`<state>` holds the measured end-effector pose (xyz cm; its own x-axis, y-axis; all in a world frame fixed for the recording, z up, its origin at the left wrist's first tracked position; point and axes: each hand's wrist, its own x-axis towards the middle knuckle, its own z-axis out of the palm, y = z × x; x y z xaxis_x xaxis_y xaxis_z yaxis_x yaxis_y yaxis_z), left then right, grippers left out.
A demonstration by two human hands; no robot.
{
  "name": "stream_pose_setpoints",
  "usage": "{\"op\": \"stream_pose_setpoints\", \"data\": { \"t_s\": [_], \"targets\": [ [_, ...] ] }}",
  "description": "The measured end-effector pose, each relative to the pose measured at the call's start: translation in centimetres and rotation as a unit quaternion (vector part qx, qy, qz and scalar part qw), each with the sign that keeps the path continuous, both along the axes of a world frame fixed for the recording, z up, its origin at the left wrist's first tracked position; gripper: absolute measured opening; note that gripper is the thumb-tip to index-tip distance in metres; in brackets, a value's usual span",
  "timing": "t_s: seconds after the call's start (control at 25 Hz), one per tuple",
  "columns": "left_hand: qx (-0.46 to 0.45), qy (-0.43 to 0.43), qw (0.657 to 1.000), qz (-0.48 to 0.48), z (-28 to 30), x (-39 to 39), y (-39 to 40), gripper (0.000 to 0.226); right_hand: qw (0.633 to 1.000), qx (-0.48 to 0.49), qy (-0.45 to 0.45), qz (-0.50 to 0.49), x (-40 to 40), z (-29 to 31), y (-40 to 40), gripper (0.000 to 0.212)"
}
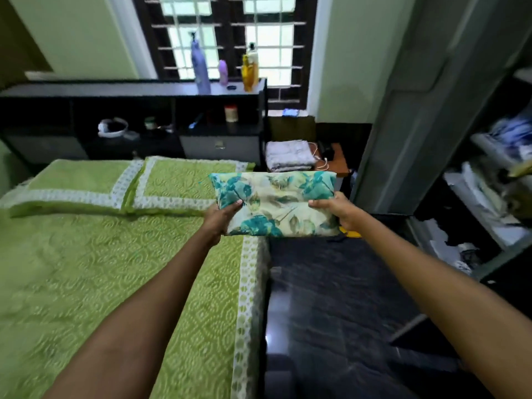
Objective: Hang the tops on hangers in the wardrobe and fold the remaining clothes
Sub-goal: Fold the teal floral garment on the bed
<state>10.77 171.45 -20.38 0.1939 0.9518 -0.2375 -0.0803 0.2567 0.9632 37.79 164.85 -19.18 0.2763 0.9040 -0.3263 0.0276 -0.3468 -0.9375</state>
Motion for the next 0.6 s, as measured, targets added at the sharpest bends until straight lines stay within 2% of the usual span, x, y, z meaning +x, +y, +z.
{"op": "stream_pose_setpoints", "data": {
  "t_s": [0.08,0.2,0.32,0.48,0.6],
  "targets": [
    [0.005,-0.006,0.999,-0.033,1.2,5.6,2.5,0.007,0.999,0.007,0.002,-0.050,5.1,0.9,0.8,0.050],
    [0.008,-0.024,0.997,-0.075,2.3,13.2,5.1,0.024,0.993,0.020,0.009,-0.115,11.5,2.1,1.4,0.051],
    [0.018,-0.040,0.992,-0.115,3.1,21.5,8.0,0.025,0.980,0.025,0.011,-0.195,17.9,2.4,2.5,0.060],
    [0.012,-0.059,0.980,-0.189,3.7,32.3,13.3,0.027,0.957,0.041,0.001,-0.288,26.3,3.1,5.0,0.053],
    [0.013,-0.084,0.966,-0.243,4.3,40.2,18.2,0.024,0.934,0.065,-0.003,-0.350,32.2,4.1,7.0,0.036]
  ]
}}
